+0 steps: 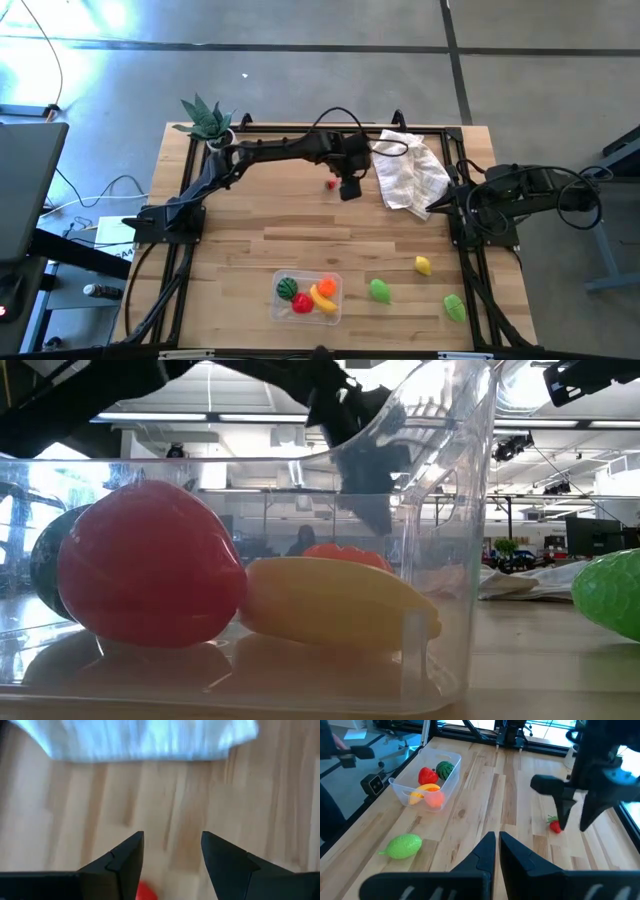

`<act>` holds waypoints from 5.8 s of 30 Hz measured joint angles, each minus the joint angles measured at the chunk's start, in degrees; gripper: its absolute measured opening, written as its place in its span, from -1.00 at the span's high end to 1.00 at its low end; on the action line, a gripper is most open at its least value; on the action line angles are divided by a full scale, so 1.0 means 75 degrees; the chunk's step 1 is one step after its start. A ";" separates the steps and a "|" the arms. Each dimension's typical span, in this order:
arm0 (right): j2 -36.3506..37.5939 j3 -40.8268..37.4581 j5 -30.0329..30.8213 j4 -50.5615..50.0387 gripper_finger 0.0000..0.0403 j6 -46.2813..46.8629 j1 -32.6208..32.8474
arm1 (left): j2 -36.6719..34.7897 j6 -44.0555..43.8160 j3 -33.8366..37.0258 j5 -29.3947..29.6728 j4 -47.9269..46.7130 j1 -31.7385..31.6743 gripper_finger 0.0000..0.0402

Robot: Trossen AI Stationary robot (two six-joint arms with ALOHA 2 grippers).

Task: Pick and placing Produce into tupperware
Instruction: Put the strawberry into the bin

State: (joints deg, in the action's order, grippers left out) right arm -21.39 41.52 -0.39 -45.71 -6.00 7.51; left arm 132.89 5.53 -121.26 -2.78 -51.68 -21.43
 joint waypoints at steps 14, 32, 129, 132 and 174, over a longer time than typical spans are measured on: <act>0.0003 0.0000 -0.0002 0.0002 0.92 0.0000 0.0003 | 0.0328 -0.0401 0.0018 -0.0229 -0.0767 -0.0242 0.06; 0.0006 0.0000 0.0001 0.0003 0.92 0.0000 0.0000 | 0.0619 -0.0053 0.0056 -0.0170 -0.1910 -0.0399 0.06; 0.0006 0.0000 0.0000 0.0000 0.92 0.0000 0.0003 | 0.0786 0.4774 0.0039 -0.0061 -0.2469 0.0167 0.06; 0.0004 0.0000 -0.0002 0.0001 0.92 0.0000 0.0001 | 0.0786 0.5413 0.0039 -0.0053 -0.2520 0.0221 0.06; 0.0003 0.0000 0.0001 0.0000 0.92 0.0000 0.0003 | 0.0786 0.8261 0.0036 0.0923 -0.2107 0.0915 0.06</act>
State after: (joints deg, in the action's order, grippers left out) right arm -21.37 41.52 -0.38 -45.71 -6.00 7.53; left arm 138.78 67.49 -120.99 4.14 -67.48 -14.57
